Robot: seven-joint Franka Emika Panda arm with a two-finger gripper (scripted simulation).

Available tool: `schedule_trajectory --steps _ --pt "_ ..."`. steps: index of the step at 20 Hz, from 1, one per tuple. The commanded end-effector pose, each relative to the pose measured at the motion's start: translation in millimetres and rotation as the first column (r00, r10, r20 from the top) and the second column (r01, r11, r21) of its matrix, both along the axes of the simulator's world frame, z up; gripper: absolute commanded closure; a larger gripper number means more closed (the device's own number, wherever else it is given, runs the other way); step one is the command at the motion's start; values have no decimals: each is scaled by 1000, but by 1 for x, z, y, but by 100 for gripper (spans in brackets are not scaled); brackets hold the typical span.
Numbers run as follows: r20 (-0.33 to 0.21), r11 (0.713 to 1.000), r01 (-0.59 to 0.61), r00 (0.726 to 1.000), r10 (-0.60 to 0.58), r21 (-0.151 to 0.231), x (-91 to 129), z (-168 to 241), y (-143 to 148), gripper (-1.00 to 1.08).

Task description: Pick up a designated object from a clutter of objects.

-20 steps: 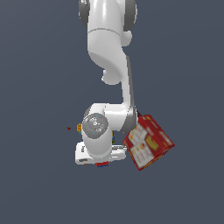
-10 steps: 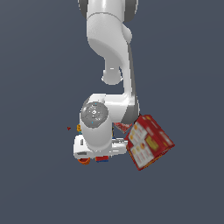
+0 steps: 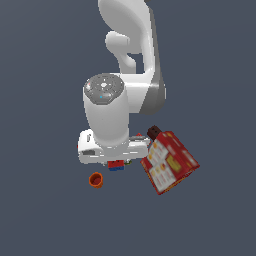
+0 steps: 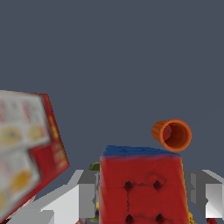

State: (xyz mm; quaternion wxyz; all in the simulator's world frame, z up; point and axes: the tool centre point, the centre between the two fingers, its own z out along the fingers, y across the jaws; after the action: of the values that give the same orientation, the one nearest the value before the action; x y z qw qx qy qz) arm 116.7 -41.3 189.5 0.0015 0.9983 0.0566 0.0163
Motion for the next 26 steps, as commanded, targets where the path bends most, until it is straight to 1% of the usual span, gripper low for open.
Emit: schedule_trajectory --steps 1,9,15,20,26 --pt "-2 1000 0 1000 0 0 -8 29 1 108" --pt "-17 1000 2 1000 -2 1 -32 116 3 108" --pt "-25 1000 3 1000 -3 1 -44 168 4 108" --pt "-30 1000 3 1000 -3 1 -50 196 5 108" --pt "-32 1000 3 999 -3 1 -52 212 5 108"
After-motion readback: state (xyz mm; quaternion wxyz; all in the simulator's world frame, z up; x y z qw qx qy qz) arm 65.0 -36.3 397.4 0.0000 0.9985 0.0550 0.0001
